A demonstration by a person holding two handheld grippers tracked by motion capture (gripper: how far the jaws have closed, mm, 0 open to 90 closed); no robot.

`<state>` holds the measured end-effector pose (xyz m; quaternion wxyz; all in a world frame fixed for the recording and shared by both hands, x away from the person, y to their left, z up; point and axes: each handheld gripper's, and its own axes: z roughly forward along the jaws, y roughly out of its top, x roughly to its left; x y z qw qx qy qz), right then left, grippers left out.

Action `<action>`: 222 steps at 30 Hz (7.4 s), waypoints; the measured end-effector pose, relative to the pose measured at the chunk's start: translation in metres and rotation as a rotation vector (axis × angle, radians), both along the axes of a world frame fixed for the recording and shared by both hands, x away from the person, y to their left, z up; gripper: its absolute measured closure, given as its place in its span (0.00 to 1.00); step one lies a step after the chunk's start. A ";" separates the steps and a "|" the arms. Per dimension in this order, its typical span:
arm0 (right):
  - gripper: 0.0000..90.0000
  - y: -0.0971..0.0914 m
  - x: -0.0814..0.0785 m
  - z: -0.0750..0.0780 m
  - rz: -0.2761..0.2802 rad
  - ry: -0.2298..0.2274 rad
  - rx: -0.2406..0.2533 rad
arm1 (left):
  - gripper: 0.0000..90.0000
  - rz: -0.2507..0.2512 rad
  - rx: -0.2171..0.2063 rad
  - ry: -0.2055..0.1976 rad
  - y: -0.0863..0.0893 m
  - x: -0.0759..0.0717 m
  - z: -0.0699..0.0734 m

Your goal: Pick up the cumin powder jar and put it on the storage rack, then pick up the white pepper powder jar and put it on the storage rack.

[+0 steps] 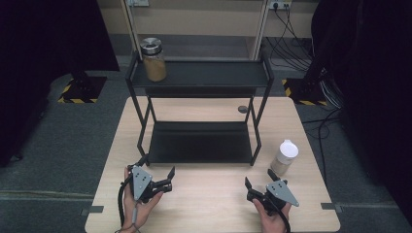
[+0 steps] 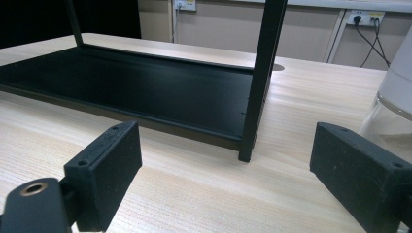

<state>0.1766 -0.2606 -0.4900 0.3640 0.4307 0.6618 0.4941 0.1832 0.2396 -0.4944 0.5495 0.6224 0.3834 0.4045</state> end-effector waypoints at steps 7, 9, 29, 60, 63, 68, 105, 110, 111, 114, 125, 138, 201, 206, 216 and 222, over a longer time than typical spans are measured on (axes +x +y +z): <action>0.13 0.000 0.000 0.000 0.000 0.000 0.001 | 0.00 -0.002 -0.019 0.032 0.001 -0.002 -0.006; 0.13 0.000 0.000 0.000 0.000 0.002 0.002 | 0.00 -0.003 -0.020 0.042 0.000 -0.003 -0.008; 0.13 0.000 0.000 0.000 0.000 0.003 0.001 | 0.00 0.006 -0.029 0.104 0.000 -0.001 -0.019; 0.12 -0.002 -0.003 -0.003 -0.024 -0.006 0.045 | 0.00 0.003 -0.046 0.106 0.000 -0.001 -0.020; 0.11 -0.004 -0.013 -0.007 -0.074 -0.018 0.078 | 0.00 0.001 -0.044 0.108 0.000 -0.001 -0.019; 0.10 -0.008 -0.021 -0.008 -0.170 -0.036 0.074 | 0.00 0.000 -0.049 0.110 0.000 0.000 -0.019; 0.20 -0.023 0.047 0.004 -0.306 0.025 0.054 | 0.00 0.002 -0.052 0.114 0.001 0.000 -0.019; 0.27 -0.023 0.053 0.006 -0.305 0.037 0.042 | 0.00 0.004 -0.049 0.114 0.000 0.000 -0.019; 0.29 -0.024 0.054 0.007 -0.308 0.042 0.047 | 0.00 0.004 -0.048 0.113 0.001 -0.001 -0.019; 0.33 -0.028 0.057 0.008 -0.304 0.052 0.060 | 0.00 0.002 -0.047 0.113 0.001 0.000 -0.019; 0.34 -0.039 0.053 0.002 -0.254 0.016 0.082 | 0.00 0.002 -0.051 0.116 0.001 0.000 -0.018; 0.34 -0.033 0.031 0.026 -0.184 -0.105 0.094 | 0.01 0.002 -0.051 0.115 0.001 0.000 -0.019; 0.34 0.057 0.069 0.114 0.147 -0.239 0.124 | 0.00 -0.004 -0.044 0.110 0.001 0.000 -0.019; 0.34 0.058 0.070 0.117 0.142 -0.246 0.134 | 0.00 -0.005 -0.044 0.109 0.002 0.000 -0.019; 0.34 0.059 0.073 0.129 0.142 -0.274 0.149 | 0.00 -0.005 -0.049 0.112 0.002 0.000 -0.019; 0.34 0.060 0.075 0.137 0.147 -0.295 0.154 | 0.00 -0.007 -0.047 0.111 0.002 0.000 -0.019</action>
